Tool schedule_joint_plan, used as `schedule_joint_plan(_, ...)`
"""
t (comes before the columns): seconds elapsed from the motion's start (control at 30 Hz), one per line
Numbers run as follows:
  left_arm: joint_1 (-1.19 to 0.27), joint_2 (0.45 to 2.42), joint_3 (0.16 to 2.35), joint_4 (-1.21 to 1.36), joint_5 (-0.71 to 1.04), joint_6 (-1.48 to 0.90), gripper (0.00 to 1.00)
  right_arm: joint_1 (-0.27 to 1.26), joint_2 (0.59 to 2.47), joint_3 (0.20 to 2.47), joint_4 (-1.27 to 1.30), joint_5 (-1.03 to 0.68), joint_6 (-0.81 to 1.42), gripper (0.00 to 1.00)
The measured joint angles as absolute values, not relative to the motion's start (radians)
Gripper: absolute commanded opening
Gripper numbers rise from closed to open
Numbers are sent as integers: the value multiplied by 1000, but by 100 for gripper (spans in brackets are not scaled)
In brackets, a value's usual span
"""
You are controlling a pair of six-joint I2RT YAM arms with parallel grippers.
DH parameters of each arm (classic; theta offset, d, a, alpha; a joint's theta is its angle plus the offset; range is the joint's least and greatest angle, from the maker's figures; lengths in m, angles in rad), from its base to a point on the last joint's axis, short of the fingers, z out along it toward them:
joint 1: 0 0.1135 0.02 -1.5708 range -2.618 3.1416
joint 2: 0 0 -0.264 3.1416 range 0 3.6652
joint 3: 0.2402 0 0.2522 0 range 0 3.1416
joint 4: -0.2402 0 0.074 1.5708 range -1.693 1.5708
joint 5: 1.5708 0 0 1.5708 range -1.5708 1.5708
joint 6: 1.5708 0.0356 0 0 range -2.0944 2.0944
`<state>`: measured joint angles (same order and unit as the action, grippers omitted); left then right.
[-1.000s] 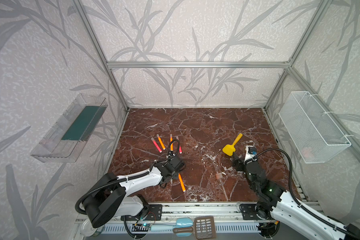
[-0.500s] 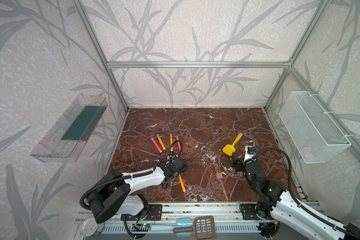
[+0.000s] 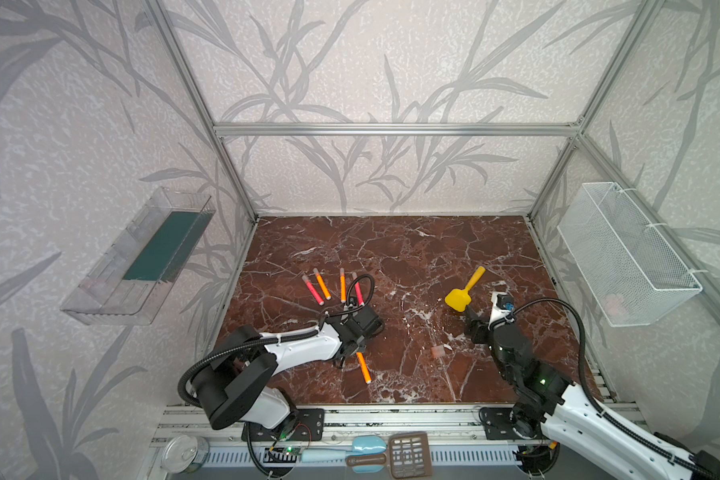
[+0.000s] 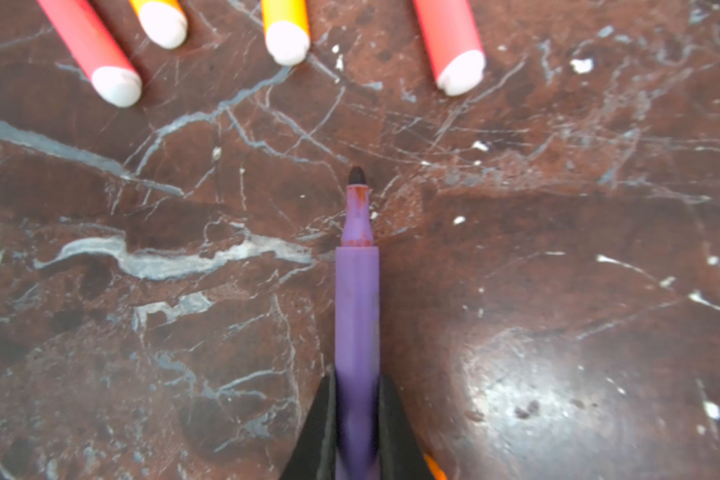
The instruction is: Insert the pens into the pen caps
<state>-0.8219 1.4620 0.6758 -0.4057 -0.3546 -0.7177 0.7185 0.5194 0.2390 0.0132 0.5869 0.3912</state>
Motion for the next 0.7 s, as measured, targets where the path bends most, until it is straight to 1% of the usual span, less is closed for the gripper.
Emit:
schedule_joint_plan(0.17, -822, 1424, 772, -453, -377, -683, 0, 719, 456, 239, 16, 458, 440, 80)
schedule_joint_plan(0.37, -823, 1322, 842, -466, -401, -616, 0, 719, 485, 239, 63, 273, 495, 81)
schedule_joint_plan(0.47, -836, 1269, 831, -425, -358, -568, 0, 719, 521, 239, 109, 189, 516, 81)
schedule_joint_plan(0.57, -877, 1229, 783, -326, -286, -524, 0, 719, 559, 239, 168, 108, 542, 80)
schedule_joint_plan(0.7, -956, 1227, 727, -192, -199, -483, 0, 722, 619, 237, 260, 18, 588, 75)
